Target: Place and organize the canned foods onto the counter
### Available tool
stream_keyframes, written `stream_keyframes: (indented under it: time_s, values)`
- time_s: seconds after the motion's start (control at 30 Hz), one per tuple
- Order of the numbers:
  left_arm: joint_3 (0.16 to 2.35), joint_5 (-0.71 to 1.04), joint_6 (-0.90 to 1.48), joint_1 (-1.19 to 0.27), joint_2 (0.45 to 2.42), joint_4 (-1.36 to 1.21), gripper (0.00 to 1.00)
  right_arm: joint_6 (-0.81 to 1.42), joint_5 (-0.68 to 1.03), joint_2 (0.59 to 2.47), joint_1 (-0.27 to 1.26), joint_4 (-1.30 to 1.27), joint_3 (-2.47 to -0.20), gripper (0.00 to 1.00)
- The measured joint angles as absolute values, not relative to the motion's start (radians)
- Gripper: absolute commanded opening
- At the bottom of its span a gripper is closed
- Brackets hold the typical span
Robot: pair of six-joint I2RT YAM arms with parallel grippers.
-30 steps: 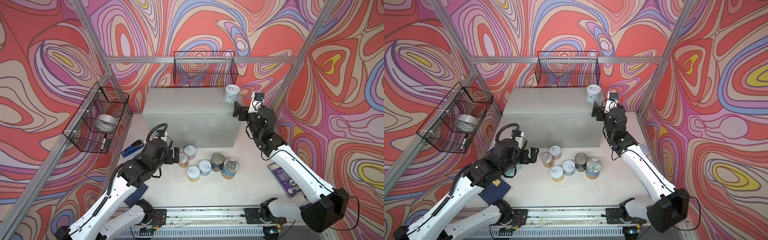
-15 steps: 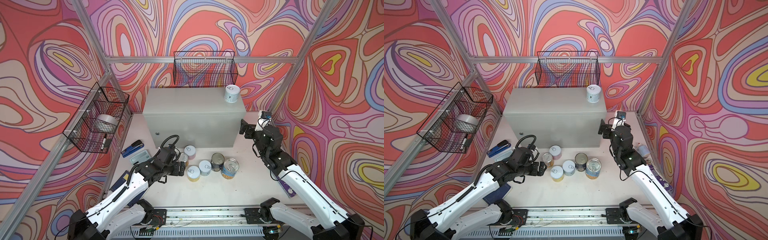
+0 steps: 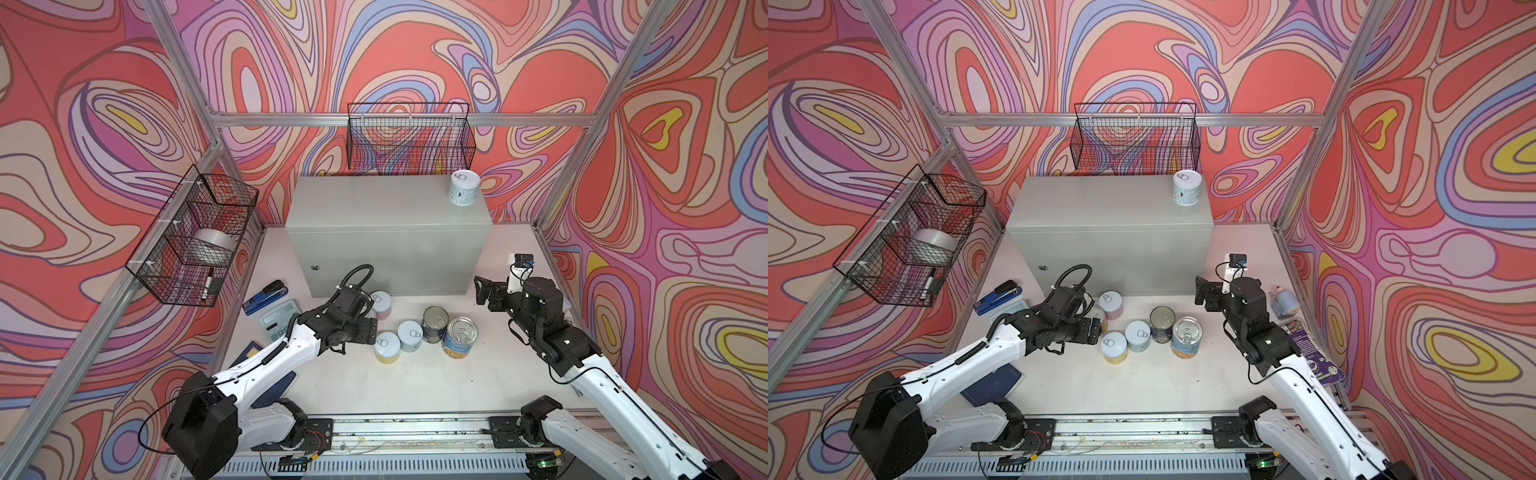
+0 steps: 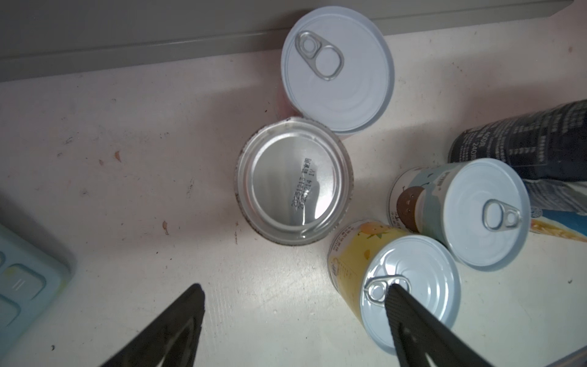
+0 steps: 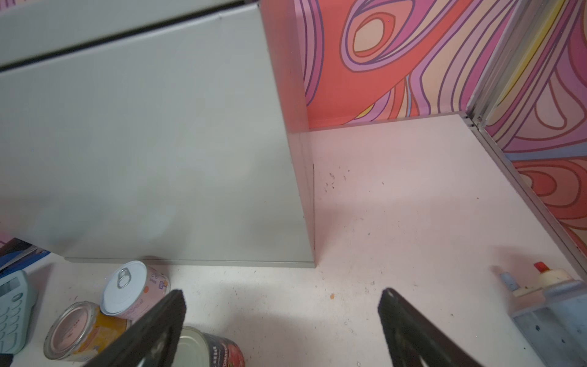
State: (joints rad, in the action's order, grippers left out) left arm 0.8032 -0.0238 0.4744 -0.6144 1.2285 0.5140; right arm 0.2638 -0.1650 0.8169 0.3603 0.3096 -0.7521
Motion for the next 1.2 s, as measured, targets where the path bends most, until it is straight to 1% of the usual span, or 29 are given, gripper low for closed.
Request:
stream_keyframes:
  time_s: [0.03,0.1,0.27,0.4,0.7,0.73,0.77,0.8,0.93,1.0,1.07,1.13,1.2]
  values:
    - [0.807,-0.028,0.474,-0.614,1.232,0.506,0.89,0.264,-0.162,0.810,0.360,0.314,-0.750,0.97]
    - [0.822,-0.039,0.474,-0.614,1.246,0.492,0.82,0.268,-0.156,0.799,0.360,0.322,-0.743,0.98]
    - [0.867,-0.065,0.470,-0.614,1.311,0.485,0.83,0.271,-0.137,0.794,0.360,0.345,-0.726,0.97]
    - [0.875,-0.082,0.471,-0.614,1.344,0.485,0.80,0.271,-0.121,0.795,0.360,0.356,-0.726,0.97]
    - [0.876,-0.084,0.472,-0.614,1.388,0.467,0.80,0.275,-0.033,0.794,0.360,0.380,-0.727,0.94]
    - [0.876,-0.083,0.472,-0.614,1.398,0.464,0.79,0.276,-0.028,0.792,0.360,0.382,-0.727,0.92]
    - [0.879,-0.084,0.475,-0.614,1.413,0.464,0.75,0.276,-0.025,0.788,0.360,0.384,-0.727,0.90]
    - [0.883,-0.085,0.475,-0.614,1.428,0.463,0.73,0.278,-0.024,0.785,0.360,0.387,-0.727,0.90]
    - [0.907,-0.091,0.475,-0.614,1.473,0.461,0.73,0.279,-0.017,0.777,0.360,0.391,-0.720,0.90]
    - [0.923,-0.098,0.475,-0.614,1.494,0.461,0.71,0.279,-0.012,0.783,0.360,0.393,-0.714,0.90]
    - [0.938,-0.104,0.475,-0.614,1.510,0.464,0.65,0.279,-0.006,0.793,0.360,0.392,-0.707,0.90]
    - [0.950,-0.108,0.474,-0.614,1.522,0.466,0.63,0.279,0.002,0.805,0.360,0.389,-0.701,0.90]
    - [0.962,-0.112,0.474,-0.614,1.534,0.469,0.54,0.280,0.019,0.825,0.360,0.386,-0.697,0.90]
